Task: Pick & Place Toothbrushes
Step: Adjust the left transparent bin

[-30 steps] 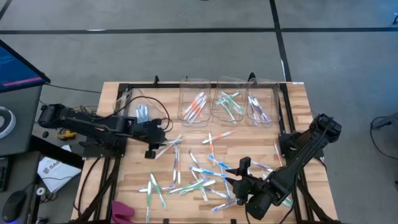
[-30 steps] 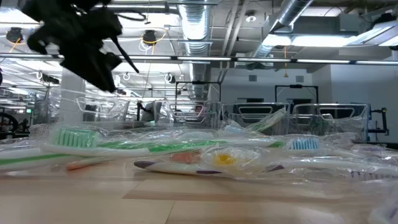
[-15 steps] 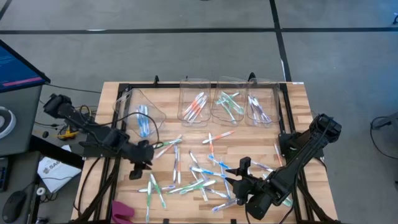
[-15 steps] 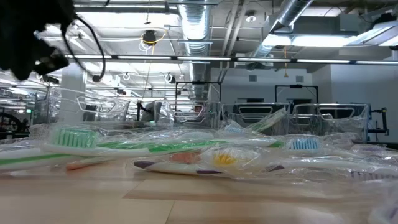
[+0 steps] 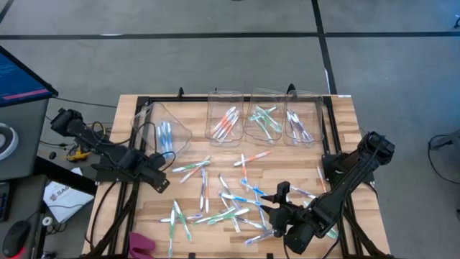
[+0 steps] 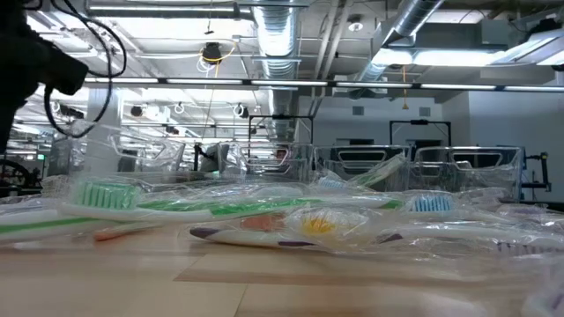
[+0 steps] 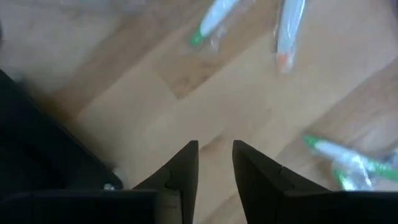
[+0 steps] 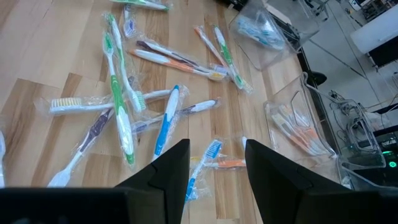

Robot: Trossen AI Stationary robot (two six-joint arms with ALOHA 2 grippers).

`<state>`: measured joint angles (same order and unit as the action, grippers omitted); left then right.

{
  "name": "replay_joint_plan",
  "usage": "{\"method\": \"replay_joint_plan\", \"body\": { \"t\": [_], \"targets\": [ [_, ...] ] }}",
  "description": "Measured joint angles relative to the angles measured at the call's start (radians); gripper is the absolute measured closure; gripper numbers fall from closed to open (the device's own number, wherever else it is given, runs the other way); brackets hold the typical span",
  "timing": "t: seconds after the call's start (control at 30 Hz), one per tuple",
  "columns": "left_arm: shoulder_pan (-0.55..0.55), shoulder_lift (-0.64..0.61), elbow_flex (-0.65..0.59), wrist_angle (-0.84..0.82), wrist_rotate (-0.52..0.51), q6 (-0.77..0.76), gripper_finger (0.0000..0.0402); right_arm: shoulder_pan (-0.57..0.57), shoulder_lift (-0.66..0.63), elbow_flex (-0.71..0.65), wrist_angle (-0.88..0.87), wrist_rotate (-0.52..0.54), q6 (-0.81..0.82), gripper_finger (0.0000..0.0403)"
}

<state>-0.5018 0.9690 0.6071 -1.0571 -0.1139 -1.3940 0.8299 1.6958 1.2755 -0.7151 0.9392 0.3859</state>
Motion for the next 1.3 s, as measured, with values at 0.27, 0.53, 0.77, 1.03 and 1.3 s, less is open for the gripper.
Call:
{"method": "replay_joint_plan", "body": {
  "t": [0.27, 0.53, 0.77, 1.03, 1.3],
  "targets": [
    [0.046, -0.002, 0.000, -0.003, -0.091, -0.032, 0.0309, 0.000, 0.000, 0.000, 0.000, 0.000, 0.000, 0.0253],
    [0.118, -0.001, 0.000, -0.006, -0.135, -0.028, 0.0309, 0.000, 0.000, 0.001, 0.001, -0.027, 0.001, 0.0253],
    [0.196, -0.001, 0.000, -0.001, -0.210, 0.031, 0.0309, 0.000, 0.000, 0.001, 0.004, -0.052, 0.001, 0.0253],
    [0.342, -0.001, 0.000, 0.001, -0.323, 0.242, 0.0309, -0.001, 0.000, 0.001, 0.004, -0.052, 0.001, 0.0253],
    [0.500, -0.001, 0.000, 0.064, -0.366, 0.464, 0.0309, -0.002, 0.000, 0.001, 0.004, -0.052, 0.000, 0.0253]
  ]
}}
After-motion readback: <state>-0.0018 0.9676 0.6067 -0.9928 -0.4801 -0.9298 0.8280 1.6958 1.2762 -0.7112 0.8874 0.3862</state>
